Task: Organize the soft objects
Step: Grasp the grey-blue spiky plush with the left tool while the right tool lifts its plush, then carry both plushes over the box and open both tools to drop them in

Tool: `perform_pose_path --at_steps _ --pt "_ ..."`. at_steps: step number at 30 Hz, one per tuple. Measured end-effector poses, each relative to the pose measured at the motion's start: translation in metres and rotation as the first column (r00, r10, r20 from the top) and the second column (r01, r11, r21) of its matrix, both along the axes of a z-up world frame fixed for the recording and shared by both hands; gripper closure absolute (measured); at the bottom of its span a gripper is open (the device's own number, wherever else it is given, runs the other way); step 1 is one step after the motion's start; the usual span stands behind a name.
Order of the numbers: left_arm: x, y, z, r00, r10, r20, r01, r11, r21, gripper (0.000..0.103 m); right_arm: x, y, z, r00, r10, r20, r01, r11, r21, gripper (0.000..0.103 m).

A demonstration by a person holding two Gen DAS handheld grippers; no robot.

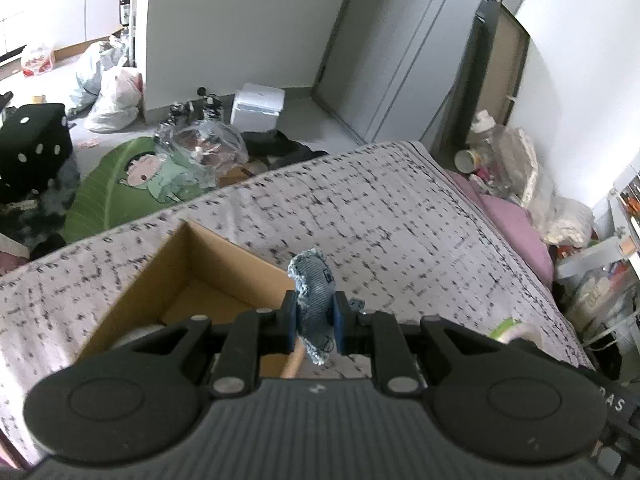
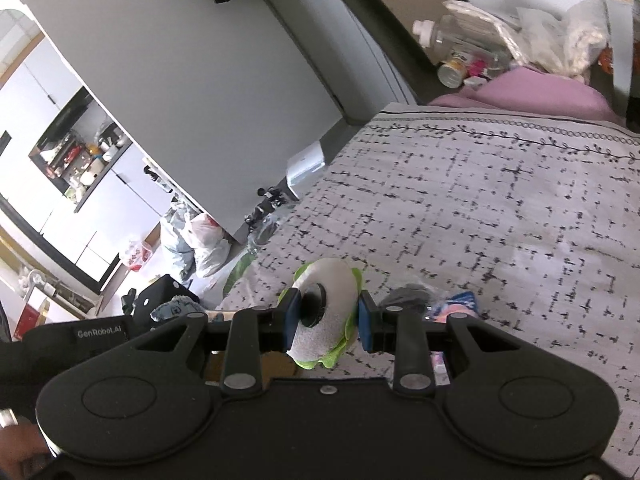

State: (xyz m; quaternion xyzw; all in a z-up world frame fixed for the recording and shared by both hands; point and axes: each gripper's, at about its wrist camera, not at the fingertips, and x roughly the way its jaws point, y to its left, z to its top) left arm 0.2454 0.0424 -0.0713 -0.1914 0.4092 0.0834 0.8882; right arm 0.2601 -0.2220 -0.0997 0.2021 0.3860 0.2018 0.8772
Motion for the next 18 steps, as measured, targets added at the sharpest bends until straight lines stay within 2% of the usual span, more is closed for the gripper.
perform_pose_path --at_steps 9,18 --pt "-0.001 0.043 0.001 0.999 0.046 0.001 -0.046 0.999 0.000 0.086 -0.007 0.024 0.005 1.000 0.028 0.014 -0.028 1.000 0.007 0.073" --pt "-0.002 0.073 -0.009 0.997 0.077 -0.018 -0.077 0.997 -0.020 0.086 -0.013 0.064 -0.005 0.996 0.093 0.002 -0.093 0.995 -0.029 0.073"
